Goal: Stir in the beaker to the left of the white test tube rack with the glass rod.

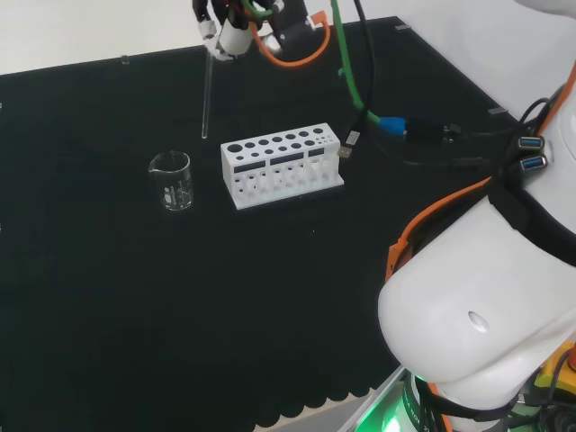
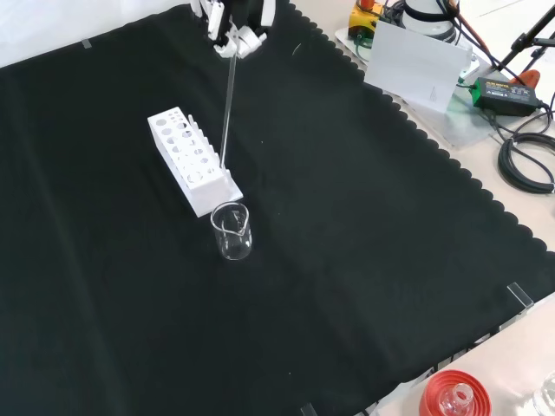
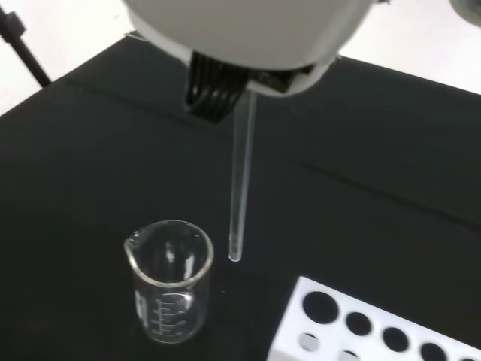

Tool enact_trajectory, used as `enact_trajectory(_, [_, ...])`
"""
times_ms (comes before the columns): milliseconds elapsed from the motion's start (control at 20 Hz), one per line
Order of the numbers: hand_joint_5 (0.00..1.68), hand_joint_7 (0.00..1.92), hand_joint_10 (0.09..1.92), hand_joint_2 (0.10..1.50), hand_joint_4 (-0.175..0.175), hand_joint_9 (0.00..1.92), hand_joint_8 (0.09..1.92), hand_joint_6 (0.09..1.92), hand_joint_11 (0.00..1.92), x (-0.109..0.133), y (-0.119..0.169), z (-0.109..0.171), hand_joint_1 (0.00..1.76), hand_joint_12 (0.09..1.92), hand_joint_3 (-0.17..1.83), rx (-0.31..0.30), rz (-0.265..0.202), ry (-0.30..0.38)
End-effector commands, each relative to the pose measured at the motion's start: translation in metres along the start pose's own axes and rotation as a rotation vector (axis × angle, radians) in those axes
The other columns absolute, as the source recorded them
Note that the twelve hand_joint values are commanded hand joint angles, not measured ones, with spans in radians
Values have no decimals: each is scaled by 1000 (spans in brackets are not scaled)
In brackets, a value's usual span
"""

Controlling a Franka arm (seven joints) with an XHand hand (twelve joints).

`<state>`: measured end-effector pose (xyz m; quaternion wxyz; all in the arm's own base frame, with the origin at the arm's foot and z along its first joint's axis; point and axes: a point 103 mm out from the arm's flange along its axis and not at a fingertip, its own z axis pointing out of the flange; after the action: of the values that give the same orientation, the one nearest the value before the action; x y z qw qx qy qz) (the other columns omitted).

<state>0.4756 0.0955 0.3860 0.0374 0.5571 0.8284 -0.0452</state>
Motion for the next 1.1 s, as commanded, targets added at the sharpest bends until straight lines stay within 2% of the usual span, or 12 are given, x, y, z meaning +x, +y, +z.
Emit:
enact_trajectory(50, [1216, 1679, 257, 568, -175, 1892, 505, 878, 1664, 19, 20, 4, 1211, 588, 890, -2, -58, 10])
enact_trajectory(400, [1217, 1679, 254, 567, -175, 1893, 501, 877, 1664, 17, 37, 18, 1210, 588, 890, 15, -79, 15])
enact_trajectory(1100, [1216, 1679, 247, 569, -175, 1895, 495, 875, 1665, 1, 67, 46, 1210, 588, 888, 40, -92, 48])
